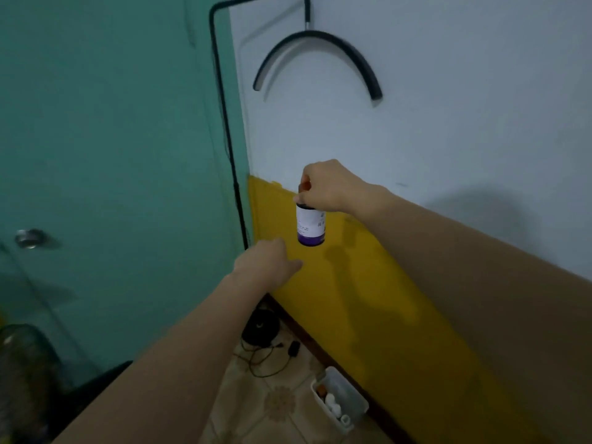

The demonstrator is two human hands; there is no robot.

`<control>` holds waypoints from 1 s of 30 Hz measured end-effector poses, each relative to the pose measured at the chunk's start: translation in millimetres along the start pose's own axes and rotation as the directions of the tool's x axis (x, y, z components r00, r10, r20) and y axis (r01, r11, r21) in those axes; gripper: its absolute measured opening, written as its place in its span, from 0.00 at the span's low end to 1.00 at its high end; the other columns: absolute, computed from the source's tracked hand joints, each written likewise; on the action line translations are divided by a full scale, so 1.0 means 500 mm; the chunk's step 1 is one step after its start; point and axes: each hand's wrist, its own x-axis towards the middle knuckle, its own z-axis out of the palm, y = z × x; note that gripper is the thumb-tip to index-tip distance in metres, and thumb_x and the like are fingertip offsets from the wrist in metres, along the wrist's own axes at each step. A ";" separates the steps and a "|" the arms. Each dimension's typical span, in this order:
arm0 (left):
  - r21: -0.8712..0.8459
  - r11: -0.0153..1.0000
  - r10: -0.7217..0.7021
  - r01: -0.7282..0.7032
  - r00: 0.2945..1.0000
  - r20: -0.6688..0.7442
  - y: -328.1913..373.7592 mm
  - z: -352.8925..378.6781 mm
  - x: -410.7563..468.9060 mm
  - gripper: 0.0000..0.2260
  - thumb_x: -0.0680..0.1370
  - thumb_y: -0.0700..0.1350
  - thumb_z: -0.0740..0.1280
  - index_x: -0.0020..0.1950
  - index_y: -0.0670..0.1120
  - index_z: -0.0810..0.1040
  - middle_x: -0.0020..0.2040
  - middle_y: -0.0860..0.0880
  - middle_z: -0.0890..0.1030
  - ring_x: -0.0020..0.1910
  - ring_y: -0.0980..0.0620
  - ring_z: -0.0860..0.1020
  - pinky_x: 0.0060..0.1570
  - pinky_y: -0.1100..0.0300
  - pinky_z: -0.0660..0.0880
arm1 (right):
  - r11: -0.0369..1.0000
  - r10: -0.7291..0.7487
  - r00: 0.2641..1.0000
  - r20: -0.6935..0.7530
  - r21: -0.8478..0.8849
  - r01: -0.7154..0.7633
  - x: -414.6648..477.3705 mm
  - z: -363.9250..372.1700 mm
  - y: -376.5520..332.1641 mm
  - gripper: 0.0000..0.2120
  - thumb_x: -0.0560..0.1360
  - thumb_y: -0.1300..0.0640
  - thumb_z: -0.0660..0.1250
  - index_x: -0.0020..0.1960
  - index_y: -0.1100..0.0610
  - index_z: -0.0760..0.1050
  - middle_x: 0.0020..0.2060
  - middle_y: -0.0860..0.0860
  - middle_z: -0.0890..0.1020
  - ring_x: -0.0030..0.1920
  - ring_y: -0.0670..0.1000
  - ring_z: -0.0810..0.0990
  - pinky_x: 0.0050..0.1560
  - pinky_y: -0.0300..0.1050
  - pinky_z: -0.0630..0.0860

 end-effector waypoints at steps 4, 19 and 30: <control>0.017 0.993 0.118 -0.120 0.990 0.082 0.018 0.049 0.158 0.24 0.79 0.59 0.58 0.65 0.41 0.68 0.54 0.44 0.75 0.47 0.47 0.74 0.45 0.54 0.74 | 0.991 0.107 0.994 0.034 -0.083 -0.104 0.082 0.060 0.095 0.18 0.75 0.51 0.68 0.58 0.63 0.74 0.54 0.57 0.79 0.54 0.56 0.77 0.49 0.48 0.76; 0.011 0.977 0.183 -0.214 0.861 0.475 0.018 0.505 0.563 0.19 0.80 0.57 0.58 0.59 0.42 0.69 0.54 0.41 0.74 0.51 0.43 0.74 0.50 0.48 0.74 | 0.936 0.352 0.872 0.339 -0.109 -0.335 0.278 0.501 0.521 0.15 0.75 0.58 0.69 0.59 0.63 0.73 0.54 0.61 0.78 0.53 0.60 0.77 0.50 0.57 0.76; 0.095 0.974 0.091 -0.205 0.740 0.666 -0.101 0.902 0.683 0.22 0.80 0.56 0.58 0.67 0.42 0.65 0.62 0.43 0.72 0.57 0.43 0.73 0.52 0.53 0.70 | 0.940 0.326 0.801 0.503 -0.077 -0.334 0.248 0.963 0.723 0.13 0.79 0.62 0.63 0.63 0.60 0.70 0.60 0.59 0.75 0.58 0.61 0.73 0.55 0.57 0.73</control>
